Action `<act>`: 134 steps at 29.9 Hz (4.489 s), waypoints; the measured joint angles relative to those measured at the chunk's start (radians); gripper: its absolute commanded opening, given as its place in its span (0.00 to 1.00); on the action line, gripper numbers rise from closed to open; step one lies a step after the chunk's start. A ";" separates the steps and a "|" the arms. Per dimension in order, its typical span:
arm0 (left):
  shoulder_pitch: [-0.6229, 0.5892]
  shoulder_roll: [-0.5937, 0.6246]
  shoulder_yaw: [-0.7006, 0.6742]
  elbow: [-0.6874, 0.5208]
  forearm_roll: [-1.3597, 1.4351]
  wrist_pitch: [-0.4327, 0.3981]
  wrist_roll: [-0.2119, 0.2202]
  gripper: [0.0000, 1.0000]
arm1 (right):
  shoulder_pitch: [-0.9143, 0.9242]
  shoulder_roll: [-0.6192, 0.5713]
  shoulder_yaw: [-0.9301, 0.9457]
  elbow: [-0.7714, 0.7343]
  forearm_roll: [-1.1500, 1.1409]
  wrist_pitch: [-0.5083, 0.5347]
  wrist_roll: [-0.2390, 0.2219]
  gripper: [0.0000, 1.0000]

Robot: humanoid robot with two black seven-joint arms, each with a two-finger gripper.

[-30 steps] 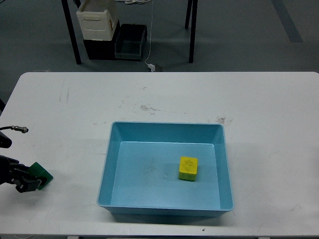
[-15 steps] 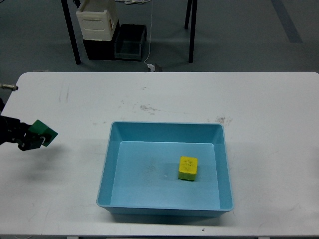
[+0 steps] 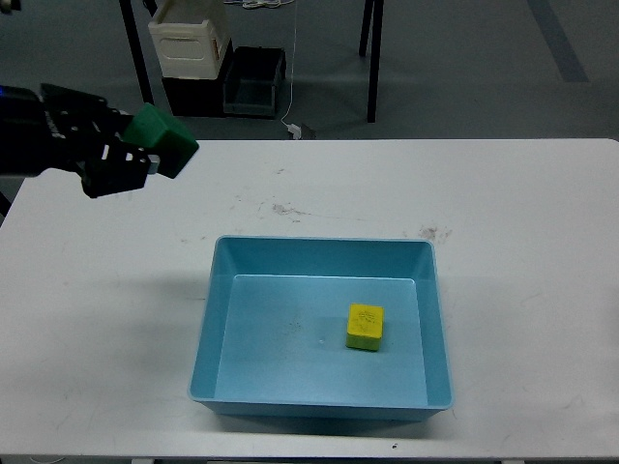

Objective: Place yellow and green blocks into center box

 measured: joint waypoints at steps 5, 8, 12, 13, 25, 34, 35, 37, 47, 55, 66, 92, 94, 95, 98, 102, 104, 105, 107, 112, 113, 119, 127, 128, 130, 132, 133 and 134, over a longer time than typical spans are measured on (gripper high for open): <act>-0.082 -0.262 0.068 0.025 0.109 0.000 0.000 0.18 | 0.000 0.004 -0.003 0.000 0.000 0.001 0.000 0.97; -0.132 -0.383 0.169 0.083 0.155 0.000 0.000 0.18 | 0.000 0.010 -0.005 0.000 0.000 0.001 0.000 0.97; -0.173 -0.482 0.322 0.183 0.197 0.000 0.000 0.19 | 0.000 0.013 -0.004 0.001 0.000 0.001 0.000 0.97; -0.174 -0.498 0.350 0.206 0.216 0.000 0.000 0.19 | 0.000 0.013 -0.003 0.001 0.000 0.001 0.000 0.97; -0.108 -0.561 0.494 0.352 0.355 0.000 0.001 0.22 | 0.002 0.018 -0.005 0.001 0.000 0.001 0.000 0.97; -0.055 -0.578 0.495 0.399 0.379 0.000 0.000 0.50 | 0.002 0.019 -0.007 0.001 0.000 0.001 0.000 0.97; -0.053 -0.582 0.495 0.409 0.378 0.000 0.001 0.56 | 0.002 0.019 -0.007 0.001 0.000 0.001 0.000 0.97; -0.046 -0.588 0.491 0.424 0.375 0.000 0.001 0.62 | 0.002 0.019 -0.007 0.001 0.000 0.001 0.000 0.97; -0.004 -0.600 0.439 0.442 0.337 0.000 0.000 0.97 | 0.002 0.019 -0.008 0.001 0.000 0.001 0.000 0.98; 0.022 -0.597 0.375 0.454 0.286 0.000 0.000 0.59 | 0.002 0.019 -0.009 0.002 0.000 0.001 0.000 0.98; 0.014 -0.598 0.411 0.445 0.372 0.000 0.000 0.34 | 0.001 0.021 -0.007 0.002 0.000 0.001 0.000 0.98; 0.020 -0.593 0.396 0.448 0.341 0.000 0.000 0.97 | -0.001 0.021 -0.014 0.004 0.000 0.001 0.000 0.99; 0.016 -0.589 0.353 0.446 0.282 0.000 0.000 0.99 | -0.004 0.021 -0.014 0.007 0.000 0.001 0.000 0.99; 0.015 -0.586 0.331 0.445 0.250 0.000 0.000 0.99 | -0.004 0.021 -0.014 0.008 0.001 0.001 0.000 0.99; 0.016 -0.568 0.260 0.443 0.121 0.000 0.000 0.99 | -0.004 0.022 -0.015 0.010 0.001 0.003 0.000 1.00; 0.033 -0.542 0.152 0.446 -0.102 0.000 0.000 0.99 | -0.004 0.017 -0.041 0.011 0.001 0.013 0.000 1.00; 0.065 -0.533 0.090 0.451 -0.216 0.000 0.001 0.99 | 0.001 0.010 -0.067 0.013 0.002 0.016 0.000 1.00; 0.088 -0.529 0.047 0.458 -0.274 0.000 0.001 0.99 | 0.006 0.007 -0.078 0.015 0.001 0.016 0.000 1.00; 0.149 -0.525 -0.054 0.484 -0.377 0.000 0.001 0.99 | 0.018 0.005 -0.091 0.021 0.001 0.017 0.000 1.00; 0.376 -0.533 -0.342 0.525 -0.587 0.000 0.001 0.99 | 0.074 0.021 -0.107 0.032 0.006 0.019 0.015 1.00; 0.420 -0.535 -0.387 0.526 -0.629 0.000 0.001 0.99 | 0.083 0.026 -0.108 0.034 0.017 0.022 0.016 1.00; 0.605 -0.545 -0.494 0.520 -1.003 0.034 0.001 1.00 | 0.128 0.034 -0.109 0.043 0.323 0.050 -0.037 1.00; 0.727 -0.550 -0.495 0.504 -1.548 0.222 0.000 1.00 | 0.130 0.050 -0.085 0.033 0.849 0.052 -0.193 1.00; 0.739 -0.556 -0.495 0.497 -1.592 0.231 0.000 1.00 | 0.129 0.056 -0.076 0.033 0.873 0.051 -0.199 1.00; 0.768 -0.568 -0.497 0.477 -1.682 0.238 0.000 1.00 | 0.125 0.061 -0.061 0.031 0.897 0.050 -0.205 1.00; 0.797 -0.577 -0.496 0.460 -1.767 0.240 0.000 1.00 | 0.114 0.063 -0.053 0.030 0.905 0.050 -0.207 1.00; 0.816 -0.579 -0.493 0.446 -1.812 0.240 0.000 1.00 | 0.104 0.064 -0.052 0.030 0.907 0.050 -0.207 1.00; 0.843 -0.581 -0.491 0.431 -1.847 0.239 0.000 1.00 | 0.095 0.064 -0.052 0.029 0.907 0.051 -0.209 1.00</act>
